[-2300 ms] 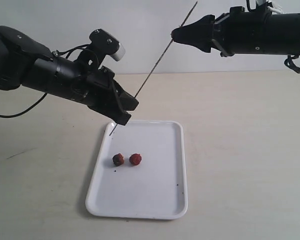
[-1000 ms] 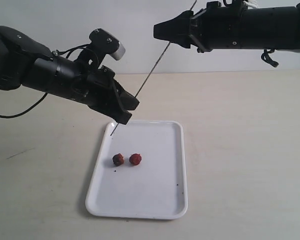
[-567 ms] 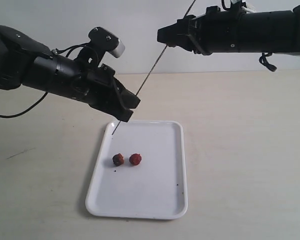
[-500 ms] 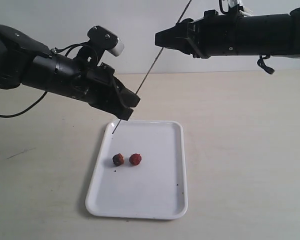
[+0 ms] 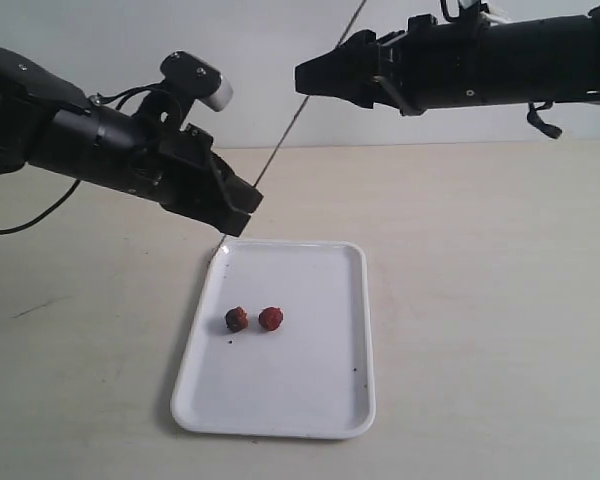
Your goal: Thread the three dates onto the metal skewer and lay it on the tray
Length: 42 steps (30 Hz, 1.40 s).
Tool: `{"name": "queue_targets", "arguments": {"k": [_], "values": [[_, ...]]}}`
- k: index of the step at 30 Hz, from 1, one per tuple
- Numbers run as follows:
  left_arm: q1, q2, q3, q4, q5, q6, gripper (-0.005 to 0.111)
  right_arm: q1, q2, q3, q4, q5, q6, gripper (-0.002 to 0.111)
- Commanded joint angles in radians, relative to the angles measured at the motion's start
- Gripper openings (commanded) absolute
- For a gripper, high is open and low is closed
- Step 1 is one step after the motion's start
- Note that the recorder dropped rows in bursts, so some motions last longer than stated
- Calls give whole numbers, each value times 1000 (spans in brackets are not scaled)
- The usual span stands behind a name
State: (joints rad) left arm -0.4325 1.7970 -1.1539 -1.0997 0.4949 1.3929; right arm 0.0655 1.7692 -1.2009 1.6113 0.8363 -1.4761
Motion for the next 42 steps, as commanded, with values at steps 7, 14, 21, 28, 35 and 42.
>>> {"name": "queue_targets", "arguments": {"k": [7,14,21,28,35,42], "values": [[135,-12,-8,210,65,-201,0,16,-86,-5,-376,-177,170,71],[191,-12,-8,447,86,-450,0,187,-66,-5,-744,-290,347,70],[213,-31,-8,616,112,-621,0,337,-2,-63,-1209,-254,832,59],[213,-48,-8,697,158,-644,0,452,160,-246,-1528,65,1030,60],[214,-48,-8,761,161,-707,0,487,216,-273,-1583,108,890,60],[303,-48,-8,842,157,-885,0,492,225,-273,-1509,57,475,60]]}}
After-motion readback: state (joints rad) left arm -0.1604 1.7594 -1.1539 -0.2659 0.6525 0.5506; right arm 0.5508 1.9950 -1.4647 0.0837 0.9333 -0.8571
